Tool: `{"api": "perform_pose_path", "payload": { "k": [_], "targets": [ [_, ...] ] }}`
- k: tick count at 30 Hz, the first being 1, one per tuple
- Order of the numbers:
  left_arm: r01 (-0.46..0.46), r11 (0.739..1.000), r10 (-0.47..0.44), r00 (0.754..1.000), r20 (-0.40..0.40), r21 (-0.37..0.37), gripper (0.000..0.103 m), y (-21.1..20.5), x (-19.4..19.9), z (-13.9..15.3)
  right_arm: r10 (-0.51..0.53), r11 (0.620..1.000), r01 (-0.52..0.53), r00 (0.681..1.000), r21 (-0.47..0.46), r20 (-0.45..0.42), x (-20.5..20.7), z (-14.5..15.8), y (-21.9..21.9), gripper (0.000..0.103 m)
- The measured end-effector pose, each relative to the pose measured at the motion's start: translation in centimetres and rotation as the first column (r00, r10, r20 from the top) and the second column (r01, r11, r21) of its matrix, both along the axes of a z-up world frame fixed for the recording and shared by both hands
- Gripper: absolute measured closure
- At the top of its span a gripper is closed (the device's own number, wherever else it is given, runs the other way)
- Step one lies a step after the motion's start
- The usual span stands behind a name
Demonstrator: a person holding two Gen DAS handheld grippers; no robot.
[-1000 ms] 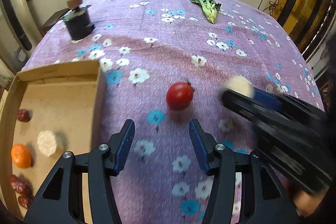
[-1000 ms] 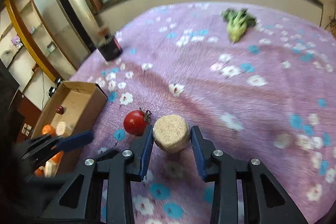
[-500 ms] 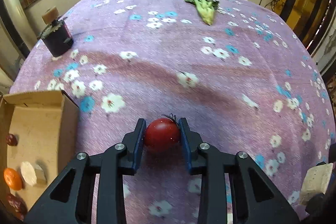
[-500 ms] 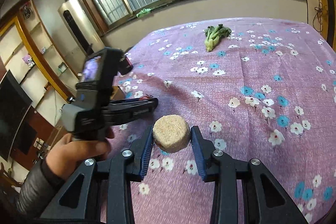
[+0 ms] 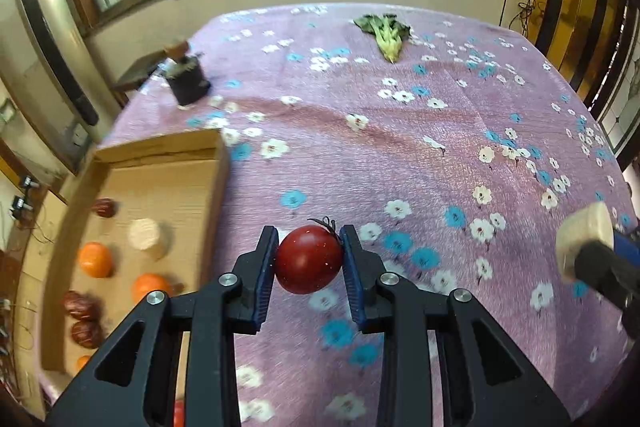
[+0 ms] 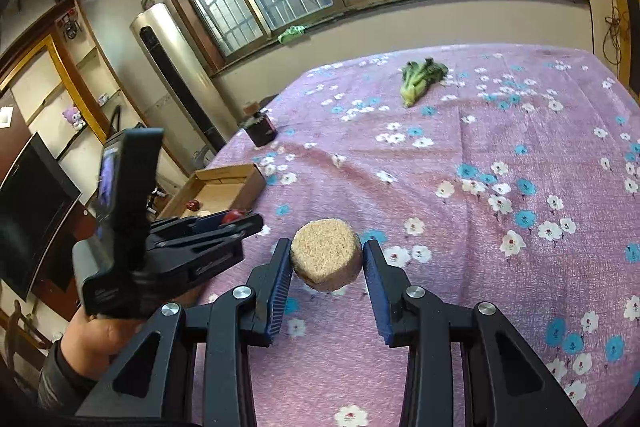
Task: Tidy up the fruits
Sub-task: 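Grasp the red tomato with the left tool while the right tool grasps the corn-cake, then carry the tomato and corn-cake piece over the cardboard tray with both tools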
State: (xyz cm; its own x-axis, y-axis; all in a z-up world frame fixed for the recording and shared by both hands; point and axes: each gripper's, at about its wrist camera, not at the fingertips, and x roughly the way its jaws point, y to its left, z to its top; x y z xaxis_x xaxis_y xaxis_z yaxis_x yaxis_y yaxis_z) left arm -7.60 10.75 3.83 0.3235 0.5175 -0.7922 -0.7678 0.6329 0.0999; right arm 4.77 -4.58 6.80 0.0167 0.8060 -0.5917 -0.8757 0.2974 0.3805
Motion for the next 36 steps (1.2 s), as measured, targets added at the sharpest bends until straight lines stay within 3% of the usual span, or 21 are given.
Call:
{"api": "perform_pose_path", "payload": {
  "k": [5, 15, 19, 24, 28, 36],
  "targets": [
    [-0.009, 0.999, 0.008, 1.0, 0.023, 0.039, 0.074, 0.1, -3.2, 1.8, 0.004, 1.0, -0.004, 1.0, 0.024, 0.009, -2.0, 1.2, 0.6, 0.067],
    [-0.038, 0.999, 0.034, 0.995, 0.092, 0.039, 0.074, 2.4, -8.7, 3.0, 0.03, 1.0, -0.03, 0.998, 0.002, 0.056, -7.4, 2.9, 3.3, 0.067],
    [-0.058, 0.993, 0.047, 0.993, 0.108, 0.1, 0.074, 3.6, -10.8, 6.1, 0.066, 0.998, -0.066, 0.991, -0.006, 0.119, -9.1, 4.7, 5.2, 0.067],
    [-0.091, 0.981, 0.07, 0.989, 0.128, 0.17, 0.074, 5.0, -13.3, 9.8, 0.097, 0.992, -0.107, 0.985, 0.065, 0.141, -10.9, 8.8, 7.1, 0.067],
    [-0.112, 0.982, 0.093, 0.987, 0.127, 0.152, 0.074, 5.4, -14.6, 8.7, 0.142, 0.983, -0.157, 0.979, 0.091, 0.148, -12.8, 9.7, 8.7, 0.067],
    [-0.133, 0.989, 0.126, 0.986, 0.107, 0.07, 0.074, 6.7, -15.8, 5.0, 0.214, 0.976, -0.217, 0.971, 0.017, 0.106, -14.9, 6.5, 11.8, 0.067]
  ]
}}
